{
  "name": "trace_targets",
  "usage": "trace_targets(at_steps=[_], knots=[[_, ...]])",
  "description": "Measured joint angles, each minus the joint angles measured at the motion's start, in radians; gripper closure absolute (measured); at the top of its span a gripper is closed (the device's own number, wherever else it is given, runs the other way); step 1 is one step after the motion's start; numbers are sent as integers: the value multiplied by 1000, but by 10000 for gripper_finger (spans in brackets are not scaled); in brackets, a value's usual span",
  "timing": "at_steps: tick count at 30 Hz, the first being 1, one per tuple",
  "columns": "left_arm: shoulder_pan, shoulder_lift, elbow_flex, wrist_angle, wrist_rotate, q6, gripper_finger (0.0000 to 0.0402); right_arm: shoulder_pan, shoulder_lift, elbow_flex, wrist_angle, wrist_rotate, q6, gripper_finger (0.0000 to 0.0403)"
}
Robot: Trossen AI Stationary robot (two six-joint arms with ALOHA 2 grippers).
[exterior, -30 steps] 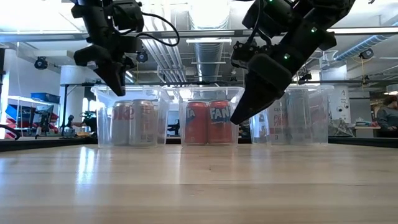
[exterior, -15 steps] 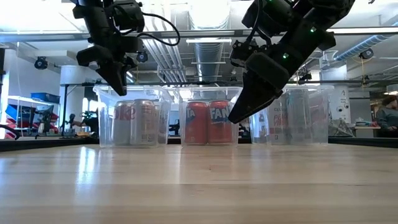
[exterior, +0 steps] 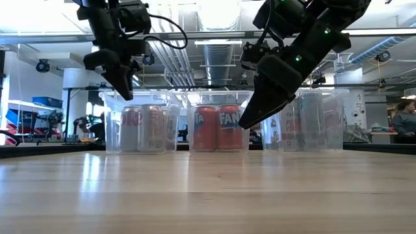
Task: Sort soda cans
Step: Adjust the left transparent bin on the table, then return to Home Position
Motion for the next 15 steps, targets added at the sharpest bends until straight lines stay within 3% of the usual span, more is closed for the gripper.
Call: trace_targets(at_steps=[9,15], knots=[[0,-1,3,7,21,-63,330,0,0,0,0,0,10,69],[0,-4,3,2,23,-90,285,0,0,7,-14,0,9,59]])
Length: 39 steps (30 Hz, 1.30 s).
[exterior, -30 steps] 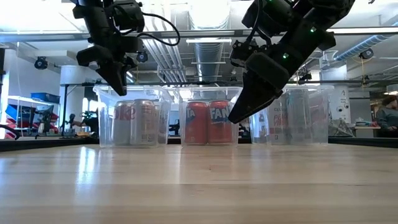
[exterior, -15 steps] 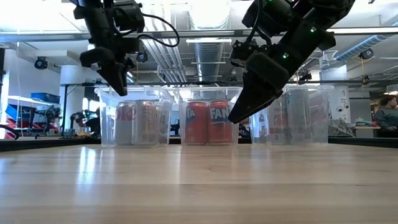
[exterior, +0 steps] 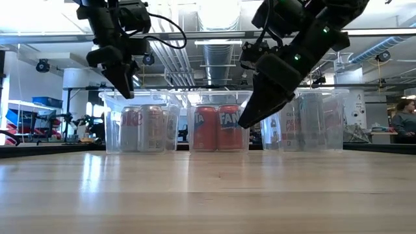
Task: Sort soda cans
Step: Return to Home Position
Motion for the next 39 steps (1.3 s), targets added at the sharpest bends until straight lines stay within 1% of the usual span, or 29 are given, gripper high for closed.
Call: trace_targets(at_steps=[4,7,9,11,14,15,17,20,26,31,34,37,39], knots=[[0,-5,47,-36,4,-22,249,3,-12,55,-44,-10,-27,58],[0,-7,124,-87,6,-57,225,4,-37,97,-85,-13,-94,58],[0,-8,190,-113,27,-105,213,3,-64,113,-82,8,-152,59],[0,-15,251,-132,118,-154,205,2,-98,114,-59,34,-214,63],[-8,-45,306,-106,298,-222,200,1,-170,102,-28,54,-288,73],[-13,-60,311,-82,334,-244,200,1,-199,96,-15,55,-306,78],[-35,-96,302,-24,351,-285,201,1,-260,77,4,56,-335,86],[-79,-165,235,94,348,-341,203,3,-351,36,35,62,-355,101],[-199,-296,4,426,344,-445,203,31,-520,-110,154,80,-362,129],[-288,-368,-204,689,256,-495,203,57,-635,-286,343,81,-352,151],[-318,-393,-318,839,235,-526,203,70,-697,-381,427,80,-345,161],[-331,-410,-404,968,231,-552,203,70,-767,-435,427,79,-304,168],[-331,-421,-434,1001,231,-561,203,70,-823,-455,420,80,-296,172]])
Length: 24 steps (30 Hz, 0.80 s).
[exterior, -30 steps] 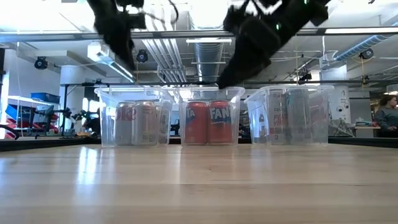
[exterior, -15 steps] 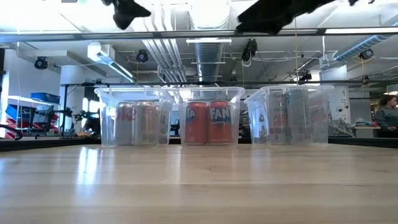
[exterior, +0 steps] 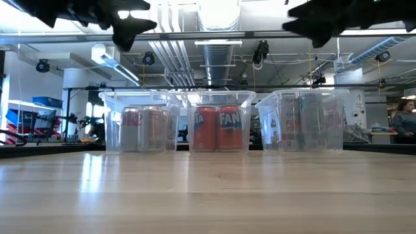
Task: Sort soda cans
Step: Return to Home Position
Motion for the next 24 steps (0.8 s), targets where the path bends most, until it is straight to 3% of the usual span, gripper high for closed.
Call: trace_targets(at_steps=[5,10,15,18,24], knots=[[0,-69,-13,-32,0,14,203,0,-165,-5,-90,-1,-16,177],[0,-184,52,-191,-32,67,203,0,-331,-5,-206,-1,-12,172],[-2,-271,8,-164,-71,75,203,0,-486,-16,-321,-1,10,168],[-2,-297,-83,-88,-72,47,203,0,-552,-62,-323,-4,38,174],[-2,-314,-309,220,-72,-47,203,0,-654,-194,-316,-9,108,186]])
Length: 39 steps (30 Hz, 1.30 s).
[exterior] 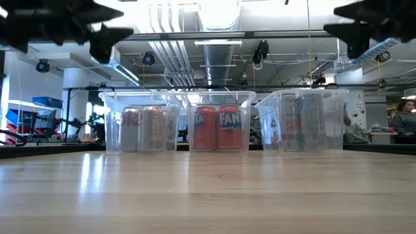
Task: Sort soda cans
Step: Return to Home Position
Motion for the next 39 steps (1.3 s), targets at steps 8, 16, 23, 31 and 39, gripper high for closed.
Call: trace_targets(at_steps=[8,16,23,31,39], knots=[[-1,-66,-166,129,-47,-53,203,0,-88,-138,68,0,89,202],[-2,-228,-185,-29,-61,-18,208,0,-62,-164,43,0,235,223],[-34,-350,-210,-92,-70,-23,215,0,-59,-129,46,9,111,267],[-134,-453,-263,-147,-211,0,230,2,-96,-162,73,7,-9,382],[-161,-486,-265,-164,-209,83,238,2,-113,-181,73,-53,-20,393]])
